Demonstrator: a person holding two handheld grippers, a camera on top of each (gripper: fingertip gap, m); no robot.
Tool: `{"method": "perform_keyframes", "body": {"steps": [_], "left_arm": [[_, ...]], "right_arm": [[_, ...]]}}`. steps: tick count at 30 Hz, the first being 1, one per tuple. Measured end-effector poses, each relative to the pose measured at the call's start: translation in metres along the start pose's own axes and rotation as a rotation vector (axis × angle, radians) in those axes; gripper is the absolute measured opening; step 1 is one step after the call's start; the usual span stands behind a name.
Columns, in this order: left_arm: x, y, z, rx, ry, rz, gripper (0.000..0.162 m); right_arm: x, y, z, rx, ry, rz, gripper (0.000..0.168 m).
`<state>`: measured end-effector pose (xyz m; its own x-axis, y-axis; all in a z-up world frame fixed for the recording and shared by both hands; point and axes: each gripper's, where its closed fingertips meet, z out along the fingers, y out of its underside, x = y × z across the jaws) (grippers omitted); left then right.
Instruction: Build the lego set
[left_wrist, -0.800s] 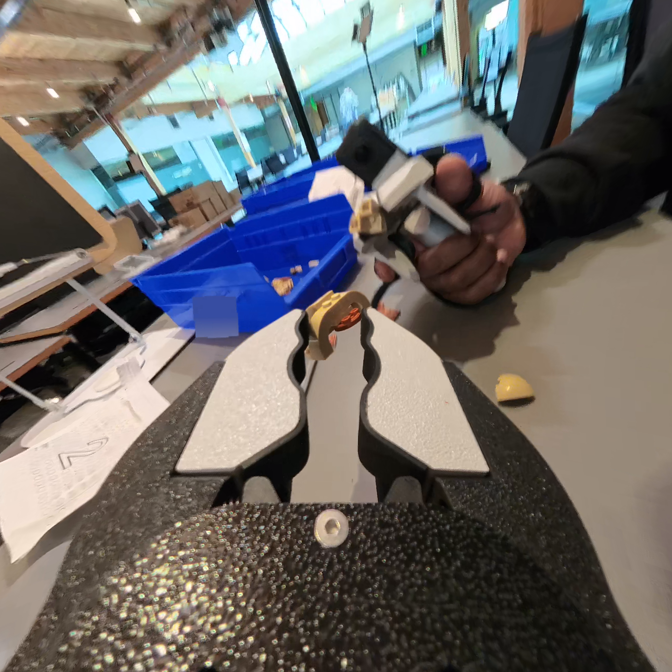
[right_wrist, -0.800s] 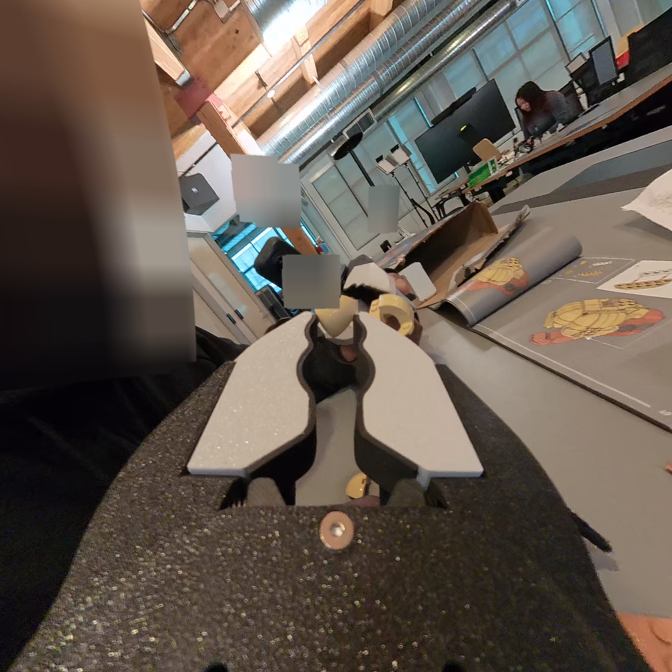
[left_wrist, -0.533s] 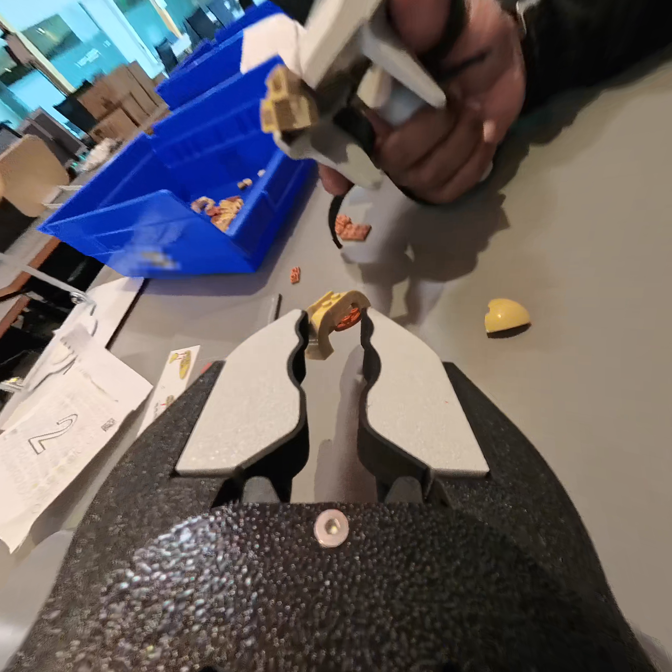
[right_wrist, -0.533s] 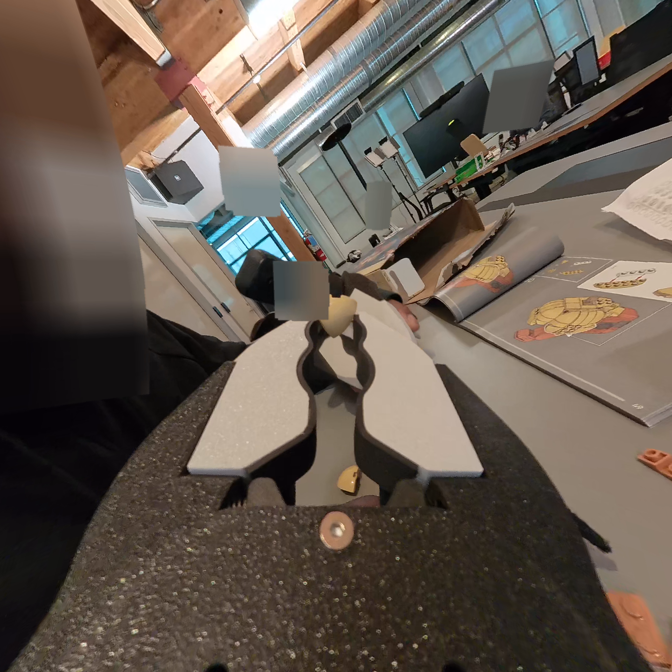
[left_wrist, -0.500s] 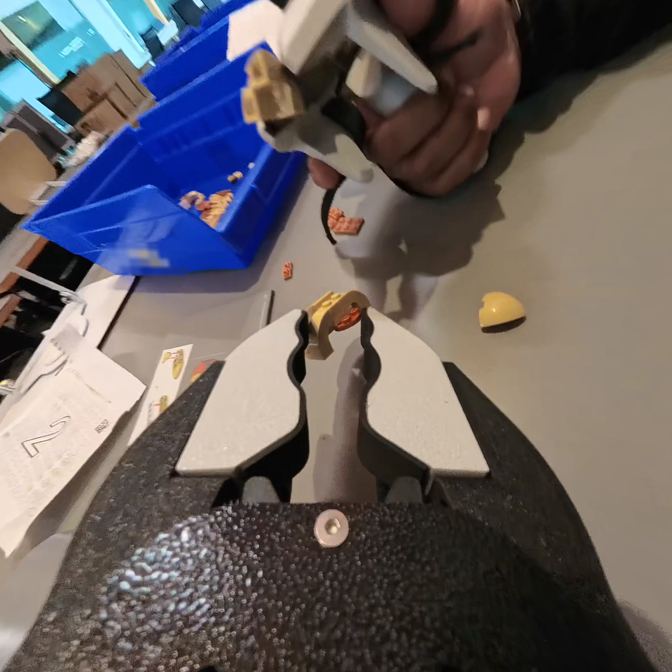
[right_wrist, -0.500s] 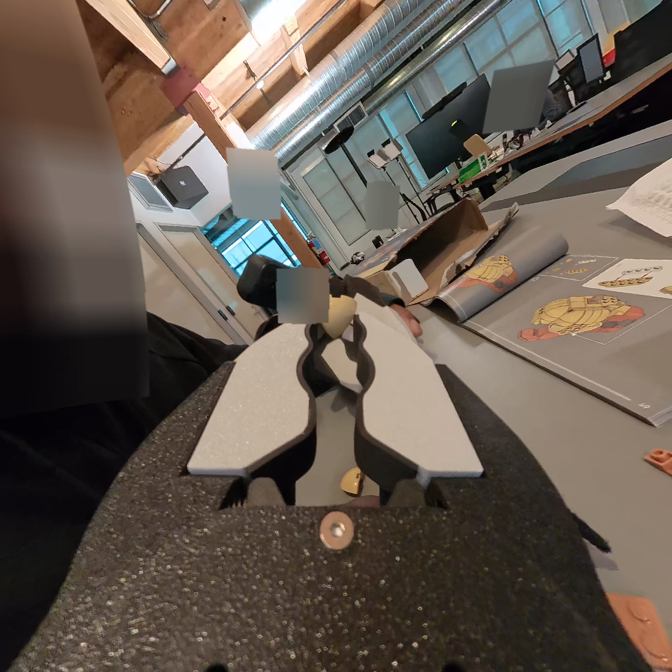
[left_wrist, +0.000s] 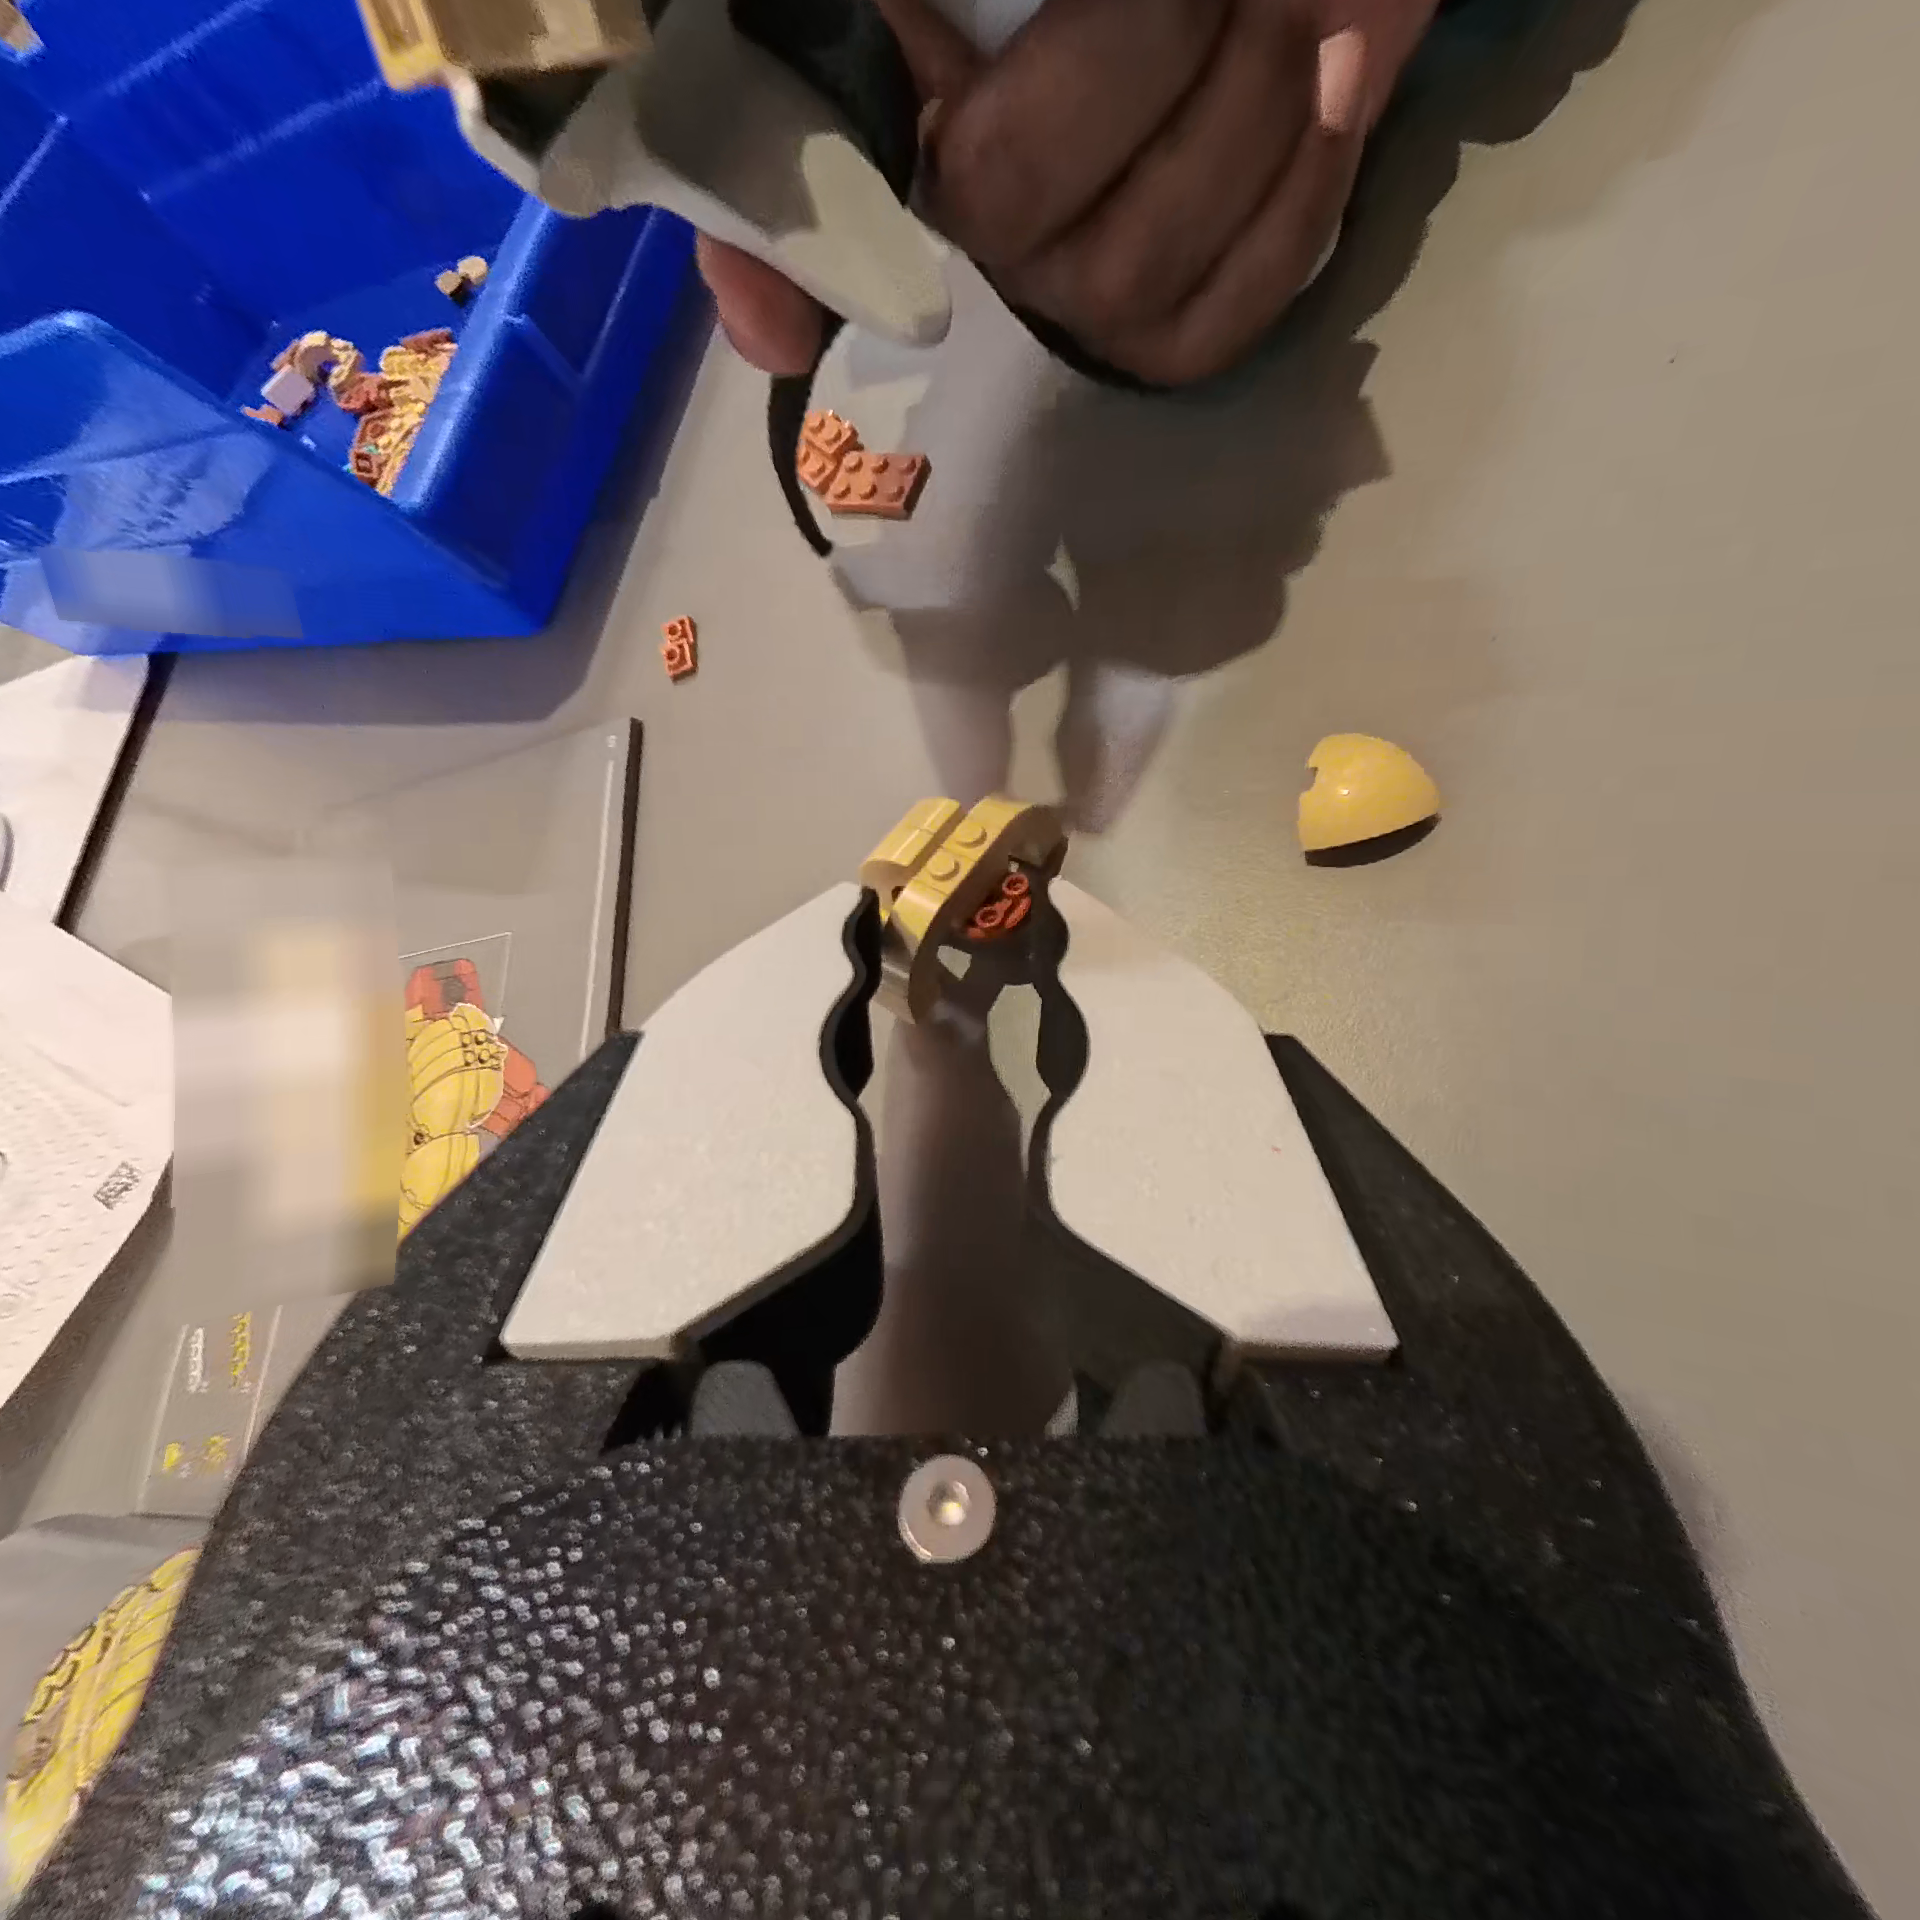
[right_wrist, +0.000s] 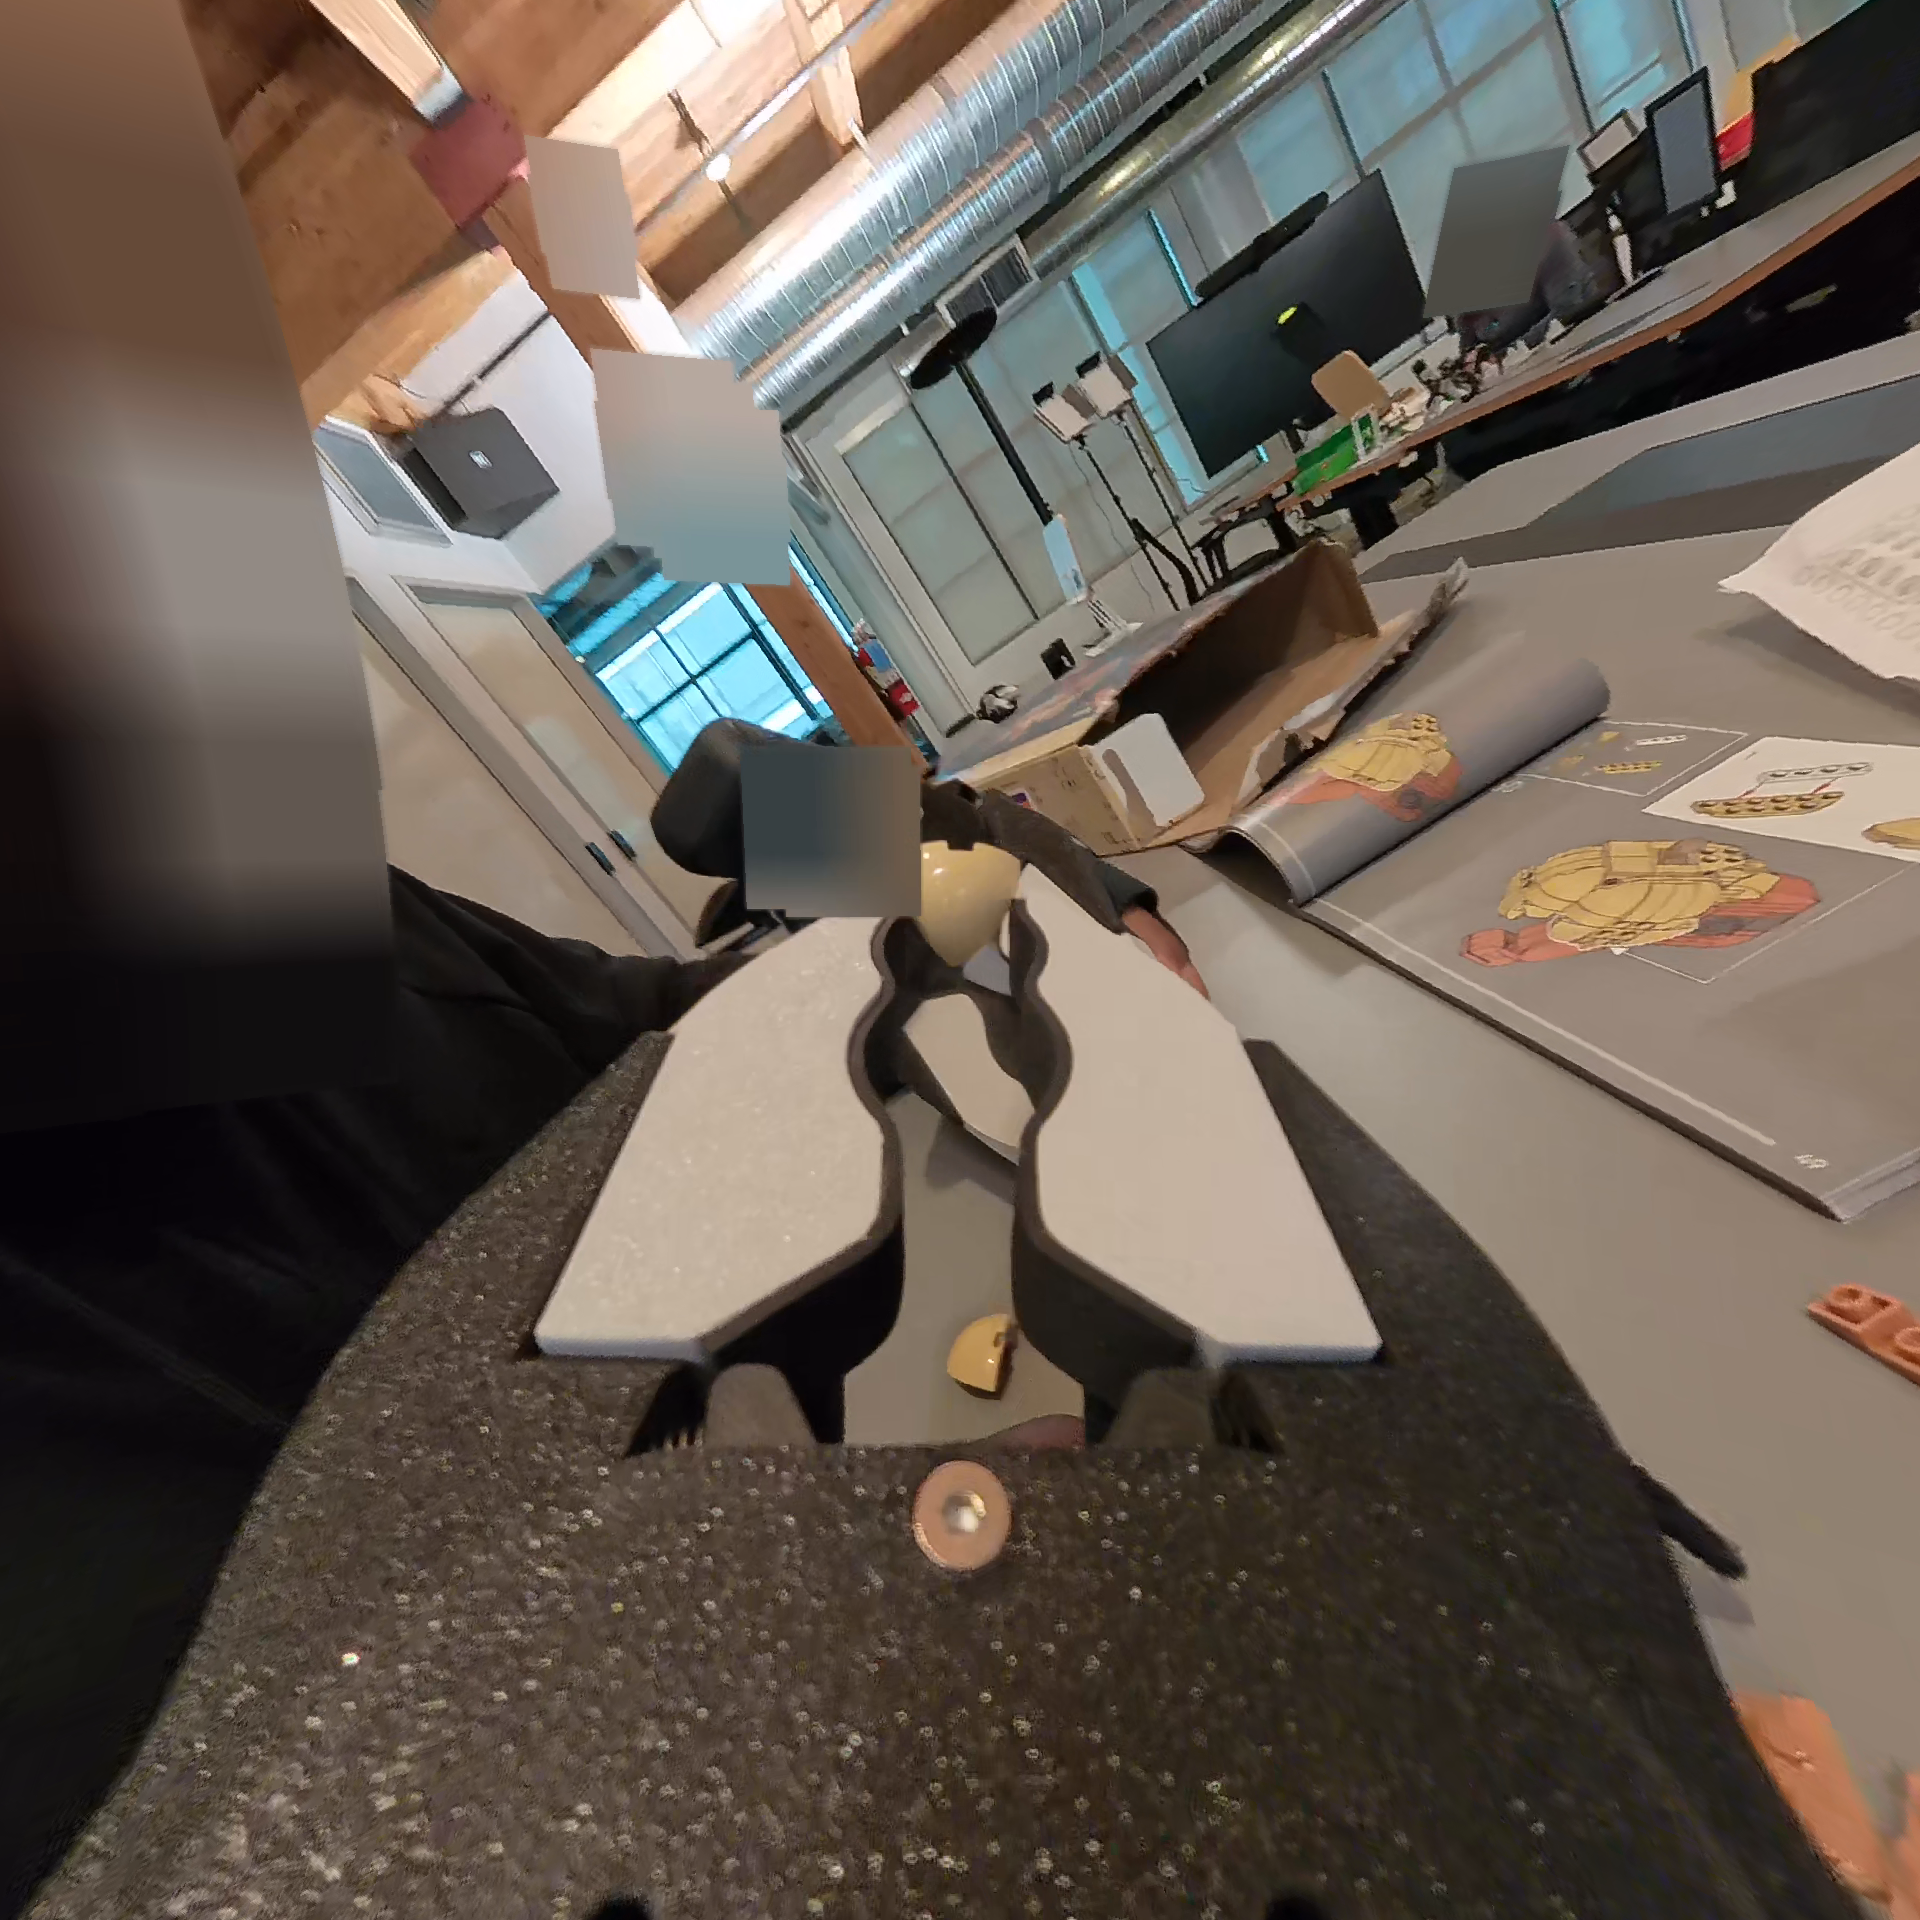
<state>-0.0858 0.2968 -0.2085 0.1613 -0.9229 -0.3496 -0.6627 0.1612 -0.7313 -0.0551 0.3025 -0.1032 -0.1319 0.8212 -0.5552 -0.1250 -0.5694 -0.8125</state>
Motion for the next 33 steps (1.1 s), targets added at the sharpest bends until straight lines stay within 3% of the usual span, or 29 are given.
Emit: {"method": "perform_keyframes", "body": {"steps": [14, 21, 25, 33], "left_arm": [[-0.007, -0.016, -0.018, 0.162, 0.086, -0.174, 0.033], [-0.019, -0.044, -0.030, 0.346, 0.101, -0.430, 0.023], [-0.019, -0.052, -0.036, 0.429, 0.188, -0.585, 0.018], [-0.010, -0.054, -0.029, 0.400, 0.255, -0.671, 0.016]], "right_arm": [[0.023, 0.021, 0.002, -0.188, 0.238, -0.181, 0.018], [0.030, 0.035, 0.006, -0.290, 0.367, -0.390, 0.018], [0.031, 0.042, 0.010, -0.339, 0.405, -0.464, 0.018], [0.032, 0.046, 0.012, -0.369, 0.435, -0.525, 0.018]]}}
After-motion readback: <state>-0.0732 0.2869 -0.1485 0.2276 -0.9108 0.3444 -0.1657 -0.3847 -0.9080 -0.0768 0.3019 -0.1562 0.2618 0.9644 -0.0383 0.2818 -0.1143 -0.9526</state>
